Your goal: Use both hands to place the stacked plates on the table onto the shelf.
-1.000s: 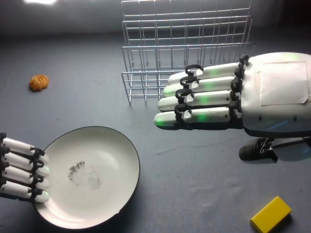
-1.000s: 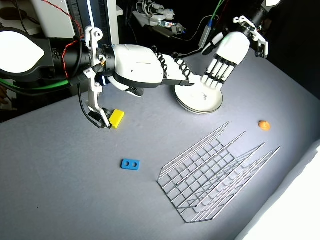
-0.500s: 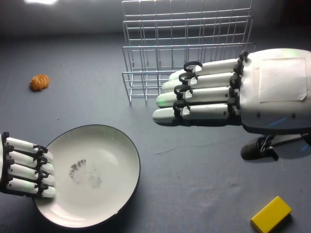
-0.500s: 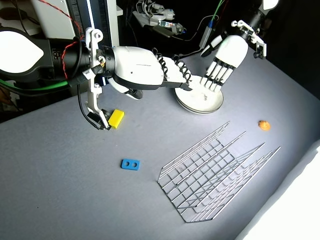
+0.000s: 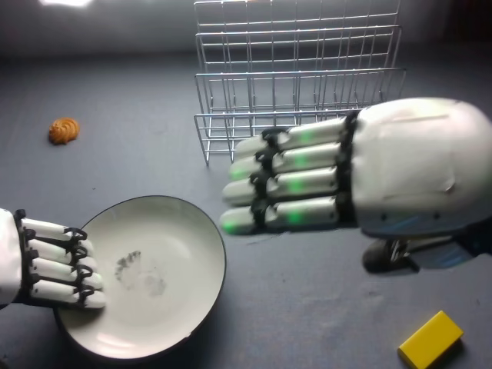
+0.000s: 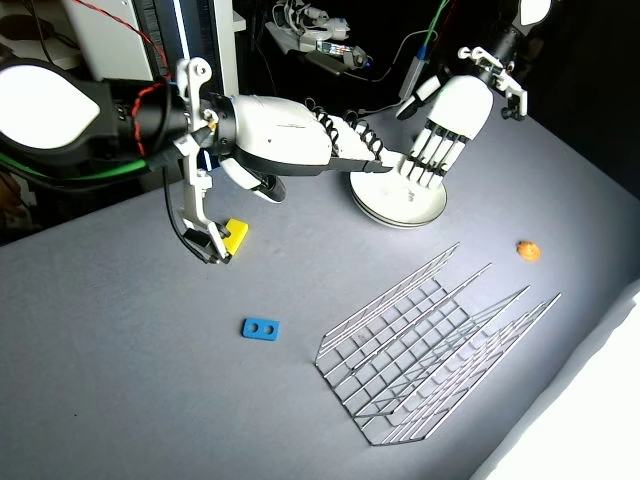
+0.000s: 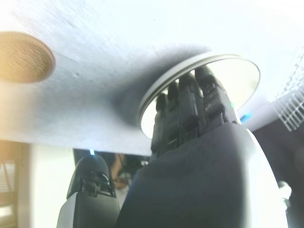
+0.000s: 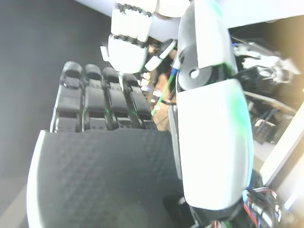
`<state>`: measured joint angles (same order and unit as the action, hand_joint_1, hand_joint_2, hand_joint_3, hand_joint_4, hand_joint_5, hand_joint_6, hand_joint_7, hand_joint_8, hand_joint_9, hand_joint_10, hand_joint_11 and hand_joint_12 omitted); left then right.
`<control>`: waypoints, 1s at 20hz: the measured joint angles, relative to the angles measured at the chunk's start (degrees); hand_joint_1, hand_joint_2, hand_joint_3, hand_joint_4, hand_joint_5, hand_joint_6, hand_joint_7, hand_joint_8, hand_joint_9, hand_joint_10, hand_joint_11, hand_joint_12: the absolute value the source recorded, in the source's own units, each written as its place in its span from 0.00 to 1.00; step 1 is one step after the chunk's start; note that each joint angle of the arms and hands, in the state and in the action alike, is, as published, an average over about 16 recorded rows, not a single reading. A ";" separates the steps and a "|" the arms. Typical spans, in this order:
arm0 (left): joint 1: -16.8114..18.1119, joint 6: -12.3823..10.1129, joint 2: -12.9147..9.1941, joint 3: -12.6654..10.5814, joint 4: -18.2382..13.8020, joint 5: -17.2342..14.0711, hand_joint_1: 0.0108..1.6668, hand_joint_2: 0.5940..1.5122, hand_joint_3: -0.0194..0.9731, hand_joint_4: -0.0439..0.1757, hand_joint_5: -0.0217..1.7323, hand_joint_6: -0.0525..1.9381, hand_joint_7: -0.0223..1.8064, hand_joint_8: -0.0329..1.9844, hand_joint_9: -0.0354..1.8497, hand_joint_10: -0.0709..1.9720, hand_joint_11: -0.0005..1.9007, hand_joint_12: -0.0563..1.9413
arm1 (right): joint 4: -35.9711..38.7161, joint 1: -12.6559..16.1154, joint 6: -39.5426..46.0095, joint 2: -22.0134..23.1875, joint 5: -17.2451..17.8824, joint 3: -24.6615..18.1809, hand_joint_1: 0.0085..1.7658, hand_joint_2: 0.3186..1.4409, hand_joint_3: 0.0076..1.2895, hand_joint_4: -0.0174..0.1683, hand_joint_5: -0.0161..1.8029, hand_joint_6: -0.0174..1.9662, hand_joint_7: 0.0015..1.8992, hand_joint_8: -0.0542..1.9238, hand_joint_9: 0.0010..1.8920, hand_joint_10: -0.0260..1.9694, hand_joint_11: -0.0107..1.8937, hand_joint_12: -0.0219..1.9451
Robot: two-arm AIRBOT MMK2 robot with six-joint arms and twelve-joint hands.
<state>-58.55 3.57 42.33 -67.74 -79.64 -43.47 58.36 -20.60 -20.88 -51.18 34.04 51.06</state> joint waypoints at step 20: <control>1.20 -0.07 1.75 8.57 12.01 7.73 0.00 0.63 0.04 0.18 0.13 0.02 0.12 0.01 0.13 0.04 0.01 0.25 | -16.68 -1.47 -28.76 -15.62 -11.33 3.44 0.71 0.59 0.01 0.12 0.02 0.02 0.01 0.03 0.01 0.01 0.02 0.17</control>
<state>-57.35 3.50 44.08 -59.17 -67.63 -35.74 41.68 -22.07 -49.63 -66.79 22.71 54.50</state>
